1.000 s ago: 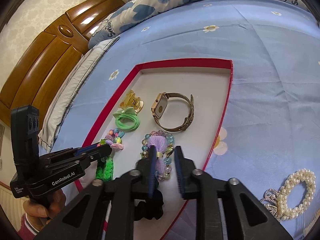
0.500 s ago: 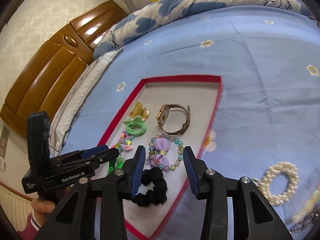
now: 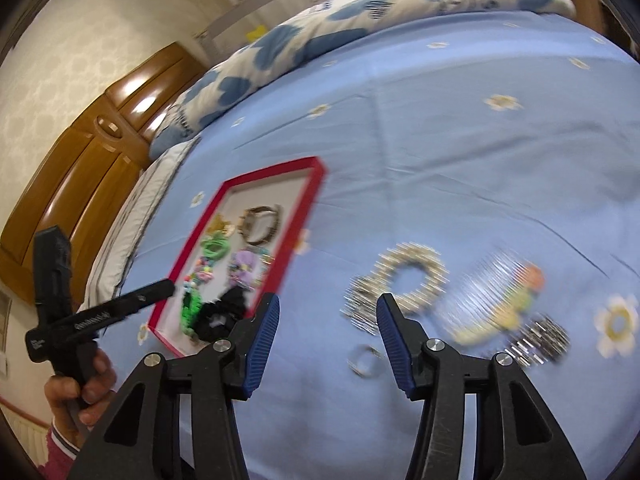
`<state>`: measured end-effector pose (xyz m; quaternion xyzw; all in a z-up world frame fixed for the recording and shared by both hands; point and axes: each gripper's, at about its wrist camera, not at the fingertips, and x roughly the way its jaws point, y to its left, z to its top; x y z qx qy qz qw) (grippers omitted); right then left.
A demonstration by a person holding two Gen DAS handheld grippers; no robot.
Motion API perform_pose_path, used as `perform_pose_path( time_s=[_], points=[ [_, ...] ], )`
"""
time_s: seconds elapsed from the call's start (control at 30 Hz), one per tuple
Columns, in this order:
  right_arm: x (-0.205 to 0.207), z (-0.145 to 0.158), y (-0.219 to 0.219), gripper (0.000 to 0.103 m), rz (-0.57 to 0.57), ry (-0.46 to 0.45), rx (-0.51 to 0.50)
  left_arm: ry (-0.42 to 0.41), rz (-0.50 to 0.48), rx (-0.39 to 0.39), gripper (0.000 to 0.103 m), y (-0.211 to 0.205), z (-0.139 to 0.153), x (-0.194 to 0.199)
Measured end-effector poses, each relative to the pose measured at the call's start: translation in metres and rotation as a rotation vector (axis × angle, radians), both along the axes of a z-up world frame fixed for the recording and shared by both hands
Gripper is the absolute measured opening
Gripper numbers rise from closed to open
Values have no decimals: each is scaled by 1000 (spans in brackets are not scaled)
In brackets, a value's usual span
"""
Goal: Organize jewelry
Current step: 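Move both tools back toward the silver chain and ring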
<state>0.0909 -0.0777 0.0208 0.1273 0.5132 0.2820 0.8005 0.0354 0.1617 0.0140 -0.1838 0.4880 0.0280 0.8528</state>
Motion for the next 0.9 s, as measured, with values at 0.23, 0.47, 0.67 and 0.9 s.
perform_pose_path(
  time_s=[0.23,0.47,0.67,0.9],
  points=[
    [-17,-4,-55,53,-95,9,-26,0,-79,2,53,-39,1,0],
    [-30,-7,-87,54,-159,7,-47,12,-151,-5,53,-74,-2,-2],
    [-35,-12,-94,61,-165,-5,-73,25,-207,-9,54,-105,-7,-2],
    [-32,-24,-92,76,-132,-33,-134,54,-262,5,54,-136,-25,8]
  ],
)
